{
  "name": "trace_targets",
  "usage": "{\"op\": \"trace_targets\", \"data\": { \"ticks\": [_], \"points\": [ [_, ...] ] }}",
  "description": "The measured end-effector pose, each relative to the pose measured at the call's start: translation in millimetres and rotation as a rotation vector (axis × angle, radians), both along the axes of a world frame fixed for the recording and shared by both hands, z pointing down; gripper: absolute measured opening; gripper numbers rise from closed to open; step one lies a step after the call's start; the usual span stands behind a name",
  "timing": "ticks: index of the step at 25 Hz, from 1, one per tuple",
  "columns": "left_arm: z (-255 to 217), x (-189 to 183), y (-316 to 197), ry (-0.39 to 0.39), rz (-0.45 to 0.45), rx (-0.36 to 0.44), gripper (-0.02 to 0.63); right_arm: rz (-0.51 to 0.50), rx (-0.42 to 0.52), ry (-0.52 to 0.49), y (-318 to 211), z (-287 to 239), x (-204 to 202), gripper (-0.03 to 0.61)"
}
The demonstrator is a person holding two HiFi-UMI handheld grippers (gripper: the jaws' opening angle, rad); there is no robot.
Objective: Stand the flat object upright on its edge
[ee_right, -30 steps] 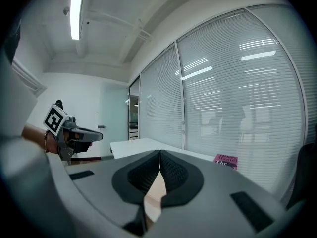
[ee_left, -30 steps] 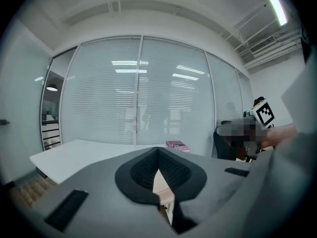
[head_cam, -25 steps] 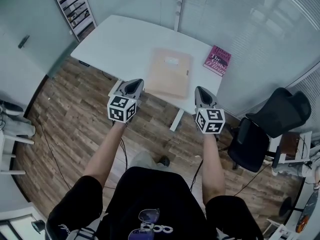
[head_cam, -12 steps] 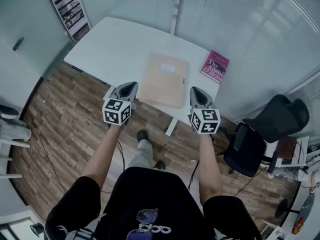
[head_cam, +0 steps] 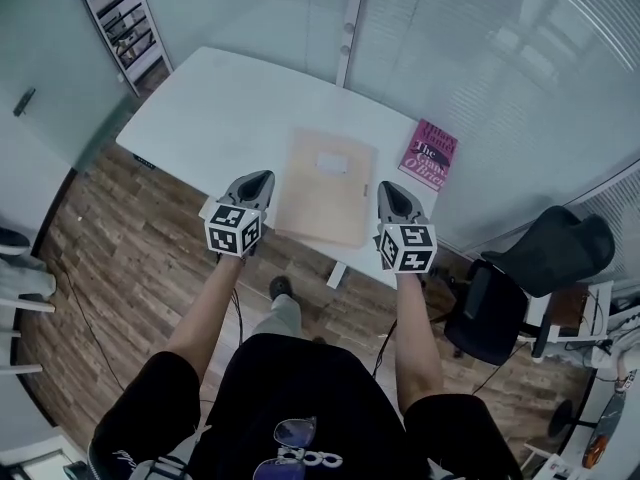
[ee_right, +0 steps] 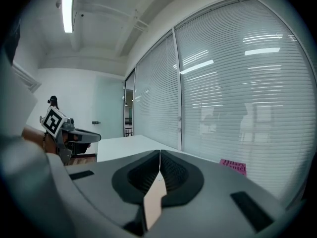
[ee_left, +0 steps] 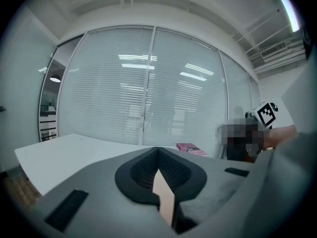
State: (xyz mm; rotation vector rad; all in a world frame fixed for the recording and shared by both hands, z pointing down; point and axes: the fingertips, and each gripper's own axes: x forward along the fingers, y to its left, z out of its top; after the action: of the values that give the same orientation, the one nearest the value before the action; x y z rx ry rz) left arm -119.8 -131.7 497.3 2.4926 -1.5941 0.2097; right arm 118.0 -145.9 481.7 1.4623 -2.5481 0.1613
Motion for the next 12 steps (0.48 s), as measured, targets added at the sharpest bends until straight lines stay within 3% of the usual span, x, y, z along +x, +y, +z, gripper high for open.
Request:
{"op": "trace_targets", "data": {
  "ticks": [12],
  "points": [
    [20,-7,-44,0.009,0.026,-0.033,0.021,0.018,-0.067,0.029,-42,31,-8,0.025]
  ]
}}
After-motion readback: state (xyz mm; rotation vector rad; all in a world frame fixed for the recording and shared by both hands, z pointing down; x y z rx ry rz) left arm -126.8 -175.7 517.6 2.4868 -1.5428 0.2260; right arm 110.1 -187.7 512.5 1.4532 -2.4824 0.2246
